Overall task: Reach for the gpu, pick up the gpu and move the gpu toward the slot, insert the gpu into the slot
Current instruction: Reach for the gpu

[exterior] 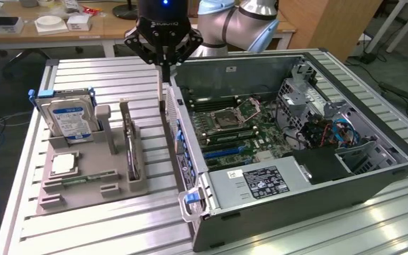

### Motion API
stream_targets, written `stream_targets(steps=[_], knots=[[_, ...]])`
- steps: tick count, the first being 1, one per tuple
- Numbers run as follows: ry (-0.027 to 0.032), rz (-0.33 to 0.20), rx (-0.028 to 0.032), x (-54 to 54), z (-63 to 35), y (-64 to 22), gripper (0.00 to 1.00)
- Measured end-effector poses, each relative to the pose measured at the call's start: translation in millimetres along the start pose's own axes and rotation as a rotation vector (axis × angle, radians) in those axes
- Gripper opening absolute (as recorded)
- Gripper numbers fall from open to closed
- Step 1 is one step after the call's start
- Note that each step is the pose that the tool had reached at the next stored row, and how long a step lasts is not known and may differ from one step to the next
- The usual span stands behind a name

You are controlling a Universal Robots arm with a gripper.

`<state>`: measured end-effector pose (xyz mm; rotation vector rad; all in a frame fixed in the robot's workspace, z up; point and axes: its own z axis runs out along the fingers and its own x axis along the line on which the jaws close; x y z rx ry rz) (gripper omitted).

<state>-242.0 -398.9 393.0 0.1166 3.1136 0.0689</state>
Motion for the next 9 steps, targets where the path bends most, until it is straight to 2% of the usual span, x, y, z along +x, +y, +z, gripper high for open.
stream_targets(steps=[9], knots=[[0.0001,0.0,0.0001,23.2,-0.4,-1.7,0.1]])
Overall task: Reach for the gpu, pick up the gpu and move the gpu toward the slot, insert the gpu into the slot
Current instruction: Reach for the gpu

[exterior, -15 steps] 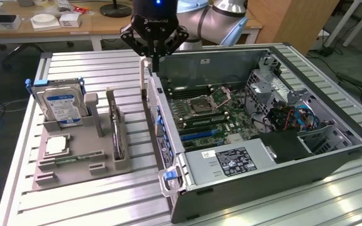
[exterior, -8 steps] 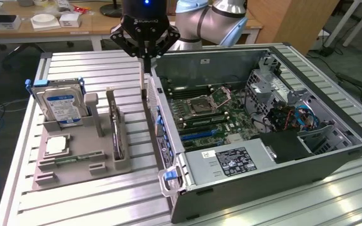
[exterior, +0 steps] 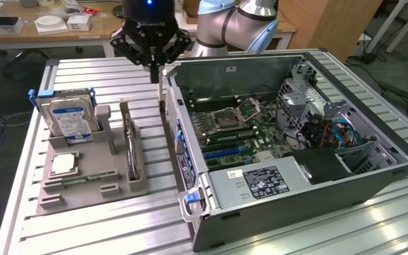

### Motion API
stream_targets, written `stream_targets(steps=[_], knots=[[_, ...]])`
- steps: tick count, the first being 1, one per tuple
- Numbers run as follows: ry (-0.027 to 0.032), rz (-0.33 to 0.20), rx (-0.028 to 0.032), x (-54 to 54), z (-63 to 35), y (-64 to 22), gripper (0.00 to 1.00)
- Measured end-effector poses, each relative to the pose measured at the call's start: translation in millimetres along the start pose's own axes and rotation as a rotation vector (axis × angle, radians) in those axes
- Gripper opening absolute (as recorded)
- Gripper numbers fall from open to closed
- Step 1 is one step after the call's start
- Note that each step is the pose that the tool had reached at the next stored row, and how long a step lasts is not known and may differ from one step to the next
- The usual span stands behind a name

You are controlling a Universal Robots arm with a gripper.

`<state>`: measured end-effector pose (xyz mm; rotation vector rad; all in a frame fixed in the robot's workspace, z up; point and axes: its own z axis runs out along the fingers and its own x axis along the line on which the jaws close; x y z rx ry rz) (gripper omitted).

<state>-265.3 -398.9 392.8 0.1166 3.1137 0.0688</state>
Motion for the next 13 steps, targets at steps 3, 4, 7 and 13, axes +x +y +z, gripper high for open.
stream_targets(steps=[3,4,7,13], knots=[[0.0,0.0,0.0,7.9,-0.1,-0.6,0.1],[0.0,0.0,0.0,10.9,-0.2,-0.8,0.1],[0.0,0.0,0.0,19.8,-0.4,-1.5,0.1],[0.0,0.0,-0.0001,38.8,-0.8,-2.9,0.1]])
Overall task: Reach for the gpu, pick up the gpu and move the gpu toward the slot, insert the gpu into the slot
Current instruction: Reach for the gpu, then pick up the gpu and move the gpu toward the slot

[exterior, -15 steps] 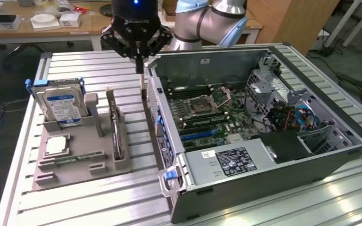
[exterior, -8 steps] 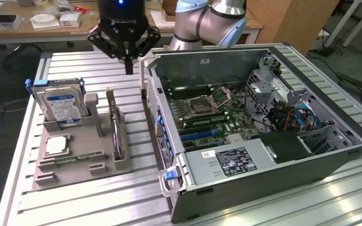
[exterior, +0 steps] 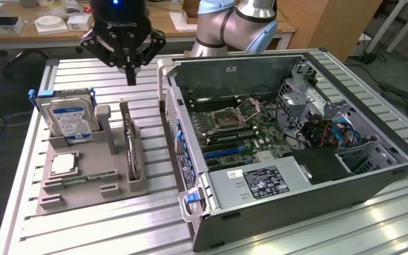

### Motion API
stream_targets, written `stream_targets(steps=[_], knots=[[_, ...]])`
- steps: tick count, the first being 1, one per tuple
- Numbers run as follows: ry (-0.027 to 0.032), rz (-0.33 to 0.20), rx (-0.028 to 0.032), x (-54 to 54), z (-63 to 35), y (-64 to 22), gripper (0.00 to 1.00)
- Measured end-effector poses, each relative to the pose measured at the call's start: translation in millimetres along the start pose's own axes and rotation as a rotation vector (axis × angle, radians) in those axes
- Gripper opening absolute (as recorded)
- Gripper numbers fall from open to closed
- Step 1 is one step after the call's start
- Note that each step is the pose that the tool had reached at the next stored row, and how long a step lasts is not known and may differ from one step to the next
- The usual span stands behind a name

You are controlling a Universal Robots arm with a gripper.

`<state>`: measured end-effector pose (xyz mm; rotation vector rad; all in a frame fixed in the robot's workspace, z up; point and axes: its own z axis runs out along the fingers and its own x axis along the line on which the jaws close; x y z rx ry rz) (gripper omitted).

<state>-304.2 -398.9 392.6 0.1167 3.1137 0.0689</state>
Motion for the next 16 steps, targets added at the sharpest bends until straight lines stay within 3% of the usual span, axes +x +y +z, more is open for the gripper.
stream_targets(steps=[10,16], knots=[[0.0,0.0,0.0,28.7,-0.7,-2.1,0.1],[0.0,0.0,0.0001,31.6,-0.8,-2.4,0.1]])
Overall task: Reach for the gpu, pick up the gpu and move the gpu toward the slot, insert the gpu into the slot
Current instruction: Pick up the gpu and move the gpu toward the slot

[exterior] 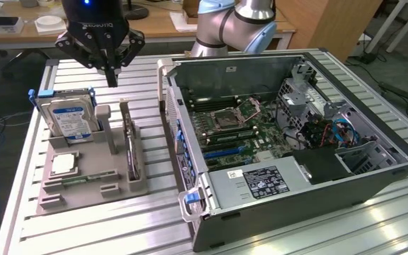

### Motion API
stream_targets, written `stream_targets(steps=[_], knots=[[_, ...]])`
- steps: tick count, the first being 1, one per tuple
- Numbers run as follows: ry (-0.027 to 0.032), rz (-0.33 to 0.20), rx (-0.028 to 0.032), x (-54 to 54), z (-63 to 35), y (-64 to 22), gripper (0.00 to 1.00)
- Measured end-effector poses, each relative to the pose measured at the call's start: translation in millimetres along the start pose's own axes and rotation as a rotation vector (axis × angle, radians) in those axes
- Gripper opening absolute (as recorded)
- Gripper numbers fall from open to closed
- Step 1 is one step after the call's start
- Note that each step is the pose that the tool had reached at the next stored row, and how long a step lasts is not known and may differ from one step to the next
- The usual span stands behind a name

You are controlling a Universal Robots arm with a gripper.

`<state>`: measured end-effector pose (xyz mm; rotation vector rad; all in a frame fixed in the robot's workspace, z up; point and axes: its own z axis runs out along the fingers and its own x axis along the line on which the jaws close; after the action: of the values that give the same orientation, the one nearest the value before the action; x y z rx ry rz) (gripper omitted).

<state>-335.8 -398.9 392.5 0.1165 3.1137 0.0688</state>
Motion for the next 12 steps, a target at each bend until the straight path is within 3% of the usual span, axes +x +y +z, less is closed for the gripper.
stream_targets(steps=[9,11,12], knots=[[0.0001,0.0,0.0,0.0,0.0,0.0,0.1],[0.0,0.0,-0.0001,0.0,0.0,0.0,0.11],[0.0,0.0,0.0,0.0,0.0,0.0,0.17]])
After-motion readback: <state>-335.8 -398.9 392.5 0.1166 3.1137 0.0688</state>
